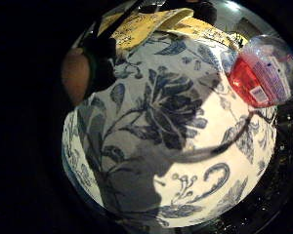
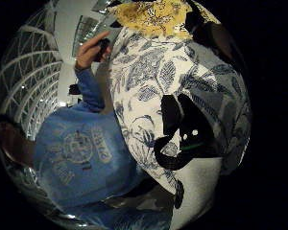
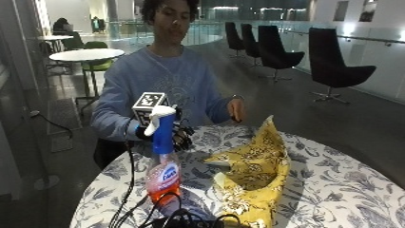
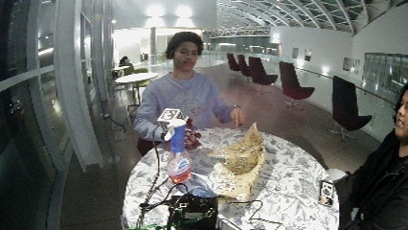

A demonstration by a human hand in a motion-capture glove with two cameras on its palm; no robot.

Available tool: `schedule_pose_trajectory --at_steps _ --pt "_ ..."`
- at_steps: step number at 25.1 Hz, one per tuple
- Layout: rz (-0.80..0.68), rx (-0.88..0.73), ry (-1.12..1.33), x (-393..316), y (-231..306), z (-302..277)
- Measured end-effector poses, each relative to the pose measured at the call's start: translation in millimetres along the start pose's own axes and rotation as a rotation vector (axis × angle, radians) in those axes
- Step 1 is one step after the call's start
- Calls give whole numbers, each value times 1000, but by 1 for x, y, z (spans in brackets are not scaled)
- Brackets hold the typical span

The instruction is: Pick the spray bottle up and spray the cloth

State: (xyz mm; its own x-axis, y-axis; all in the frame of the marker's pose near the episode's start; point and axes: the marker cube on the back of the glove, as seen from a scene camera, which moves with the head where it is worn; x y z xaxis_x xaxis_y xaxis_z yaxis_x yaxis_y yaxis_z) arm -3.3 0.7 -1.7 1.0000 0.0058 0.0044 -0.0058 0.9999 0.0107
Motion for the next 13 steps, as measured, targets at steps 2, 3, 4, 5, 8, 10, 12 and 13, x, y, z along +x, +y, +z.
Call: schedule_pose_trajectory --at_steps 2,3,4,5,8,10,12,13 --pt "4 7 3 -1 0 -2" --pt "8 12 6 -1 0 -3" --pt "11 17 8 -1 0 -5" --pt "14 21 10 -1 0 -5" --pt "24 27 11 -1 0 -6" --pt "31 29 12 0 -1 -6" --pt "41 41 10 1 -2 -7" --pt "47 53 7 1 -3 -7"
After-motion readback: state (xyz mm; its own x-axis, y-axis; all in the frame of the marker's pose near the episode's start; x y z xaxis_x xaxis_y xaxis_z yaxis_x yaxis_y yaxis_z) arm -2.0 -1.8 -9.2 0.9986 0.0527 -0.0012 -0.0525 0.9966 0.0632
